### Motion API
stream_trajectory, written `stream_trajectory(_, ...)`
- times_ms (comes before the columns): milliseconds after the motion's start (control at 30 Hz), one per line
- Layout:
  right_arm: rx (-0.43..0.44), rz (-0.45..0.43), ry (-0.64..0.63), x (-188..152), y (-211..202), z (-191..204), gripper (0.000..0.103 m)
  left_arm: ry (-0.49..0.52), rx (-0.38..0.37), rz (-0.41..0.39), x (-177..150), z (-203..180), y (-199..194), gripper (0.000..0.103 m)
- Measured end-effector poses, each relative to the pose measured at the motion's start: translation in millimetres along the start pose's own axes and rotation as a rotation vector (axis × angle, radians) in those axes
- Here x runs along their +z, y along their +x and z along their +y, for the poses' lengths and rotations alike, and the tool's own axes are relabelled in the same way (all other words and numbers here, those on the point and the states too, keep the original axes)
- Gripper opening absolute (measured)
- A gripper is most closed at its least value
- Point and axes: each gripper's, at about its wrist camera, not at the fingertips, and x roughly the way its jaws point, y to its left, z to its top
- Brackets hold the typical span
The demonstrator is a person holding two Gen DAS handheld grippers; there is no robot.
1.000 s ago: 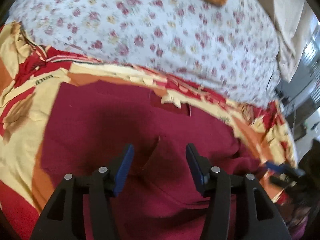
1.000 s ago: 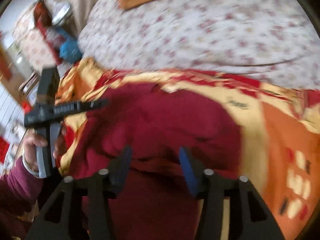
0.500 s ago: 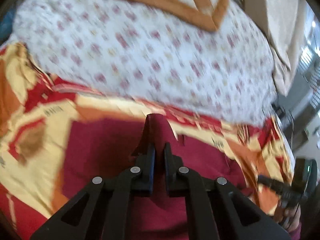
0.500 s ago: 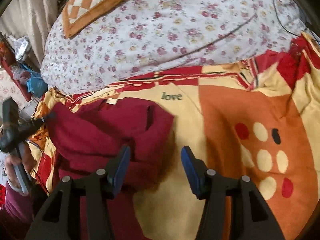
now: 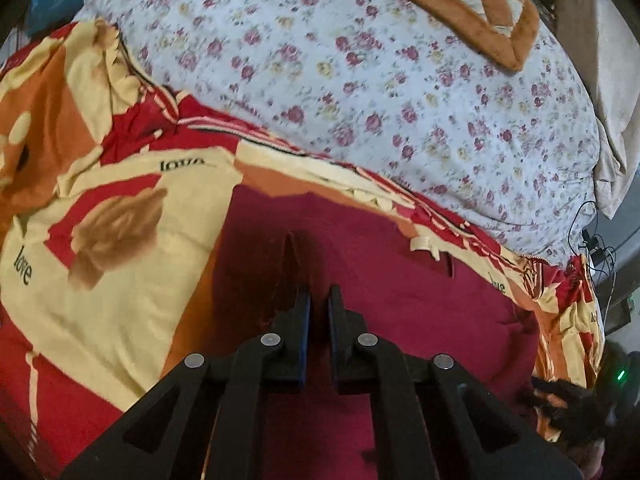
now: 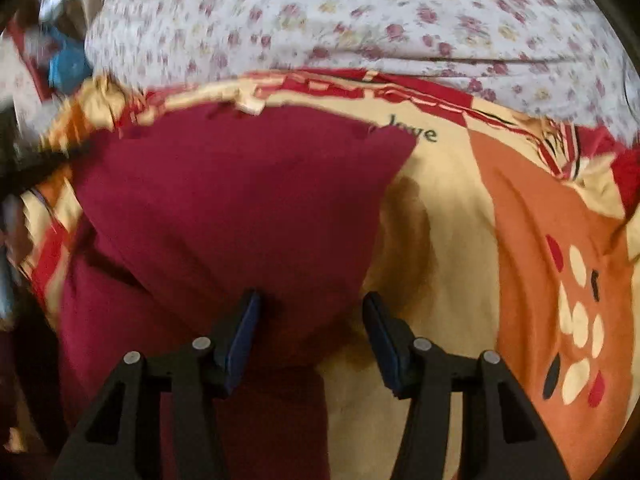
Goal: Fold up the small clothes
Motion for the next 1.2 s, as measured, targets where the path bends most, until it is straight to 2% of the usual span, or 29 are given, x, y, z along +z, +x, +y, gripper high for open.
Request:
stream_trajectory(67,0.039,-0.065,0.085,8.4,-12.5,-14.6,0.056,-0.001,0.000,0.001,-1.8,-1.2,0.7,0.000)
stream_trajectory(133,0.053,-0.136,0.172,21.5,-16.9,-29.2,0.066,0.001,-0.005,-0.006,-1.8,-4.8,-0.6,0.000)
stream_trajectory(167,0.063,-0.144,0.189,27.3,-12.9,-32.9,0.071,0.004,-0.008,-0.012,-1.4,-7.5,-1.6,0.000)
stream_trajectory(233,0.081,-0.107,0.186,38.9,6.9,-33.1,0.071,0.009,-0.014,-0.020,1.7,-12.4,-3.5,0.000)
stream_trajectory(267,0.071,-0.091,0.167,43.6,15.9,-30.1,0.066,0.012,-0.019,-0.024,3.7,-14.8,-5.3,0.000)
stream_trajectory(300,0.054,-0.092,0.137,47.4,19.9,-25.7,0.041,0.014,-0.031,-0.033,6.8,-17.4,-8.7,0.000)
stream_trajectory(333,0.018,-0.110,0.089,50.8,19.5,-21.2,0.024,0.014,-0.046,-0.040,8.7,-19.1,-11.8,0.000)
stream_trajectory(367,-0.008,-0.146,0.062,53.5,14.2,-18.7,0.016,0.020,-0.079,-0.064,11.3,-22.5,-18.7,0.000)
stream_trajectory(500,0.035,-0.315,0.143,53.9,-23.7,-38.0,0.012,0.059,-0.156,-0.150,17.9,-35.4,-38.2,0.000)
stream_trajectory(533,0.036,-0.337,0.165,52.3,-27.6,-43.8,0.012,0.067,-0.160,-0.160,20.4,-38.3,-38.4,0.000)
stream_trajectory(600,0.037,-0.344,0.200,55.2,-23.0,-51.1,0.012,0.085,-0.116,-0.153,25.3,-43.4,-26.7,0.000)
stream_trajectory(700,0.048,-0.309,0.241,65.4,3.0,-57.1,0.013,0.029,-0.062,-0.080,28.1,-32.6,8.8,0.000)
stream_trajectory(767,0.014,-0.280,0.228,72.1,24.9,-61.1,0.016,-0.021,0.001,-0.014,24.6,-17.7,34.7,0.000)
stream_trajectory(833,-0.015,-0.248,0.260,72.2,32.5,-69.1,0.038,-0.064,-0.006,0.033,19.2,-6.9,45.9,0.000)
stream_trajectory(867,-0.022,-0.248,0.302,67.1,27.8,-75.9,0.055,-0.073,-0.013,0.039,16.9,-3.5,47.0,0.000)
stream_trajectory(967,-0.004,-0.271,0.324,53.2,7.2,-78.2,0.056,-0.054,-0.008,0.026,14.5,-3.7,44.7,0.000)
stream_trajectory(1100,-0.016,-0.214,0.160,30.2,-3.9,-46.0,0.056,-0.049,0.007,0.033,14.1,-5.8,49.3,0.000)
stream_trajectory(1167,-0.083,-0.139,0.081,20.4,8.0,-35.0,0.054,-0.047,0.017,0.046,10.2,-5.6,54.5,0.000)
stream_trajectory(1200,-0.155,-0.096,0.044,14.8,18.8,-33.6,0.052,-0.042,0.019,0.053,8.2,-6.3,55.6,0.000)
